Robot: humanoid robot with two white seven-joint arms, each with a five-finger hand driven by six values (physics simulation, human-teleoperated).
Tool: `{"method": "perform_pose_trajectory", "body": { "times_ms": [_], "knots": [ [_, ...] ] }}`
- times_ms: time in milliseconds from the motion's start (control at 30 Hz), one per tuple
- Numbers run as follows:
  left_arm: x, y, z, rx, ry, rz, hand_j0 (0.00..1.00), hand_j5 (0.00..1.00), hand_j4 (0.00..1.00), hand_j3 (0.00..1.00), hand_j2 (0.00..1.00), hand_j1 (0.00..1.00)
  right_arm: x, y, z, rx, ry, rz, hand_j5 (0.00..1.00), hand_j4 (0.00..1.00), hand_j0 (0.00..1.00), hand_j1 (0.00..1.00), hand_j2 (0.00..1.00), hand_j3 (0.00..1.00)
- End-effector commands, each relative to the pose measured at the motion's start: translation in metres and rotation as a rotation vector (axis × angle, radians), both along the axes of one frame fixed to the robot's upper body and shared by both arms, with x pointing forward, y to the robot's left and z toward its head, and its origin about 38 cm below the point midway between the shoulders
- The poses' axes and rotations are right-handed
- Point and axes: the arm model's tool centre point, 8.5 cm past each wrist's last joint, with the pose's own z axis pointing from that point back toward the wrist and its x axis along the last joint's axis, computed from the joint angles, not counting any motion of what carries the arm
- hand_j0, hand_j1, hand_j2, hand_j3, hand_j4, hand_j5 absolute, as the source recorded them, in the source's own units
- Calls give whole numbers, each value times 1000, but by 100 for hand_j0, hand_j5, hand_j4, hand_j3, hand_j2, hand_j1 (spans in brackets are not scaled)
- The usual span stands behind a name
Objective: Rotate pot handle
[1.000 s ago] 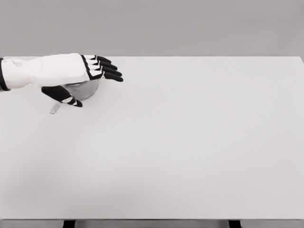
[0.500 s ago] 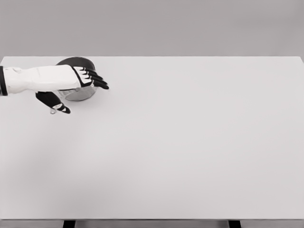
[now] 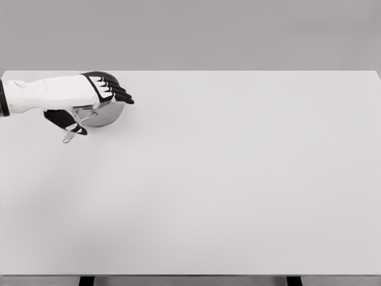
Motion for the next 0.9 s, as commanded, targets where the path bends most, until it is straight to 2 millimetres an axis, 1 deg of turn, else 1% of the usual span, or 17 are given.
{"method": "perform_pose_trajectory", "body": {
  "times_ms": [0,67,100,167,200,300,700,867],
  "knots": [
    [6,-2,6,-10,-26,9,100,100,100,100,100,100,0,0,0,0,0,0,100,100,100,100,100,100],
    [13,0,2,-11,-22,25,100,100,100,100,100,100,0,0,0,0,0,2,100,100,100,100,100,100],
    [14,4,-1,-10,-14,39,100,100,100,100,100,100,0,0,0,0,0,0,100,100,100,100,100,100],
    [16,5,-3,-9,-10,44,100,100,100,100,100,100,0,0,0,0,0,0,100,100,100,100,100,100],
    [16,5,-8,-10,1,48,100,100,100,100,100,100,0,0,0,0,0,0,100,100,100,100,100,100],
    [15,-3,-21,9,8,30,100,100,100,100,100,100,0,0,0,0,0,0,100,100,100,100,100,100],
    [16,-2,-18,5,1,34,100,100,100,100,100,100,0,0,0,0,0,0,100,100,100,100,100,100],
    [15,-1,-21,6,8,38,100,100,100,100,100,100,0,0,0,0,0,0,100,100,100,100,100,100]
  ]
}}
